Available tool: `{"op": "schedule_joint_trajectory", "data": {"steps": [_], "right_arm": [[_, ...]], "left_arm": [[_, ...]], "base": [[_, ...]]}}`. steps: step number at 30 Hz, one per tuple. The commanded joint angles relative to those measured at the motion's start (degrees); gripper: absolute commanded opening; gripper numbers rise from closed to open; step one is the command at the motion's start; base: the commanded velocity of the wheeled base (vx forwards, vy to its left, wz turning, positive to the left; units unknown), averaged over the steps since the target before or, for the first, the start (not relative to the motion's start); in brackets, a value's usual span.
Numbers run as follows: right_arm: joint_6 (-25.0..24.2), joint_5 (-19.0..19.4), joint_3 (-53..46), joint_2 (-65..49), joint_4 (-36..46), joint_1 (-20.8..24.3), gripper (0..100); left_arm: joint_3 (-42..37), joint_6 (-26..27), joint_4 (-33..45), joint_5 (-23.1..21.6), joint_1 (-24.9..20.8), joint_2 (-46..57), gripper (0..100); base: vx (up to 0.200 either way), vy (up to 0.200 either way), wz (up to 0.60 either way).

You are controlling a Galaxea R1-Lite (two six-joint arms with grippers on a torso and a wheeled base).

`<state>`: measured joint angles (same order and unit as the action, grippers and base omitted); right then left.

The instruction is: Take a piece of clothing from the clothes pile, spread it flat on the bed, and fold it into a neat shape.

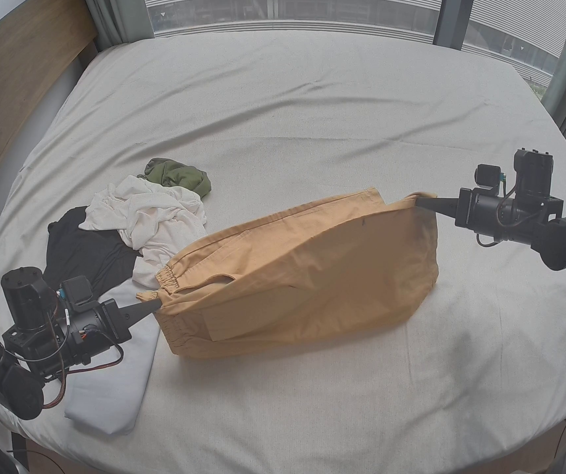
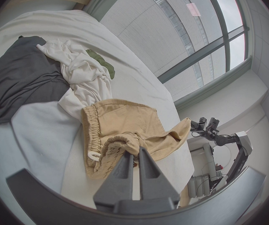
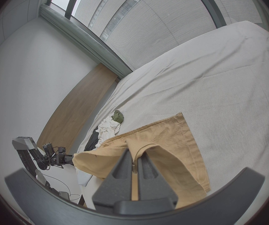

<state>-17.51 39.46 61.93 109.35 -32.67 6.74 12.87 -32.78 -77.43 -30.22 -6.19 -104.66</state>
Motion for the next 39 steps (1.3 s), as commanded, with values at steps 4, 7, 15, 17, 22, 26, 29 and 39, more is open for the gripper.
{"op": "schedule_joint_trajectory", "data": {"steps": [4,7,15,17,22,26,29,39], "right_arm": [[0.10,0.00,4.87,3.85,0.41,0.03,0],[0.02,0.09,6.45,5.00,0.59,0.11,0],[0.02,0.00,9.70,7.54,1.56,0.20,0],[0.02,0.00,10.14,8.16,1.56,0.29,0],[0.02,0.00,11.64,9.48,1.56,0.64,0],[0.02,-1.14,12.95,10.80,1.38,0.99,0],[0.02,-1.93,14.01,12.12,1.29,1.08,0],[-0.07,-2.11,15.59,12.99,1.29,1.34,0]], "left_arm": [[-0.13,-0.79,-5.27,2.71,0.13,-6.26,0],[0.05,-2.11,-5.97,2.80,0.13,-6.53,0],[1.63,-3.43,-6.15,3.24,0.22,-7.32,0],[2.24,-3.87,-6.15,4.20,0.22,-7.49,0],[3.74,-4.40,-7.29,5.52,0.22,-9.43,0],[3.74,-4.40,-9.84,5.61,0.22,-11.01,0],[4.00,-4.49,-10.98,5.70,0.22,-12.59,0],[6.29,-7.65,-11.07,5.79,1.62,-13.38,0]], "base": [[0.000,0.000,0.00],[0.000,0.000,0.00],[0.000,0.000,0.00],[0.000,0.000,0.00],[0.000,0.000,0.00],[0.000,0.000,0.00],[0.000,0.000,0.00],[0.000,0.000,0.00]]}}
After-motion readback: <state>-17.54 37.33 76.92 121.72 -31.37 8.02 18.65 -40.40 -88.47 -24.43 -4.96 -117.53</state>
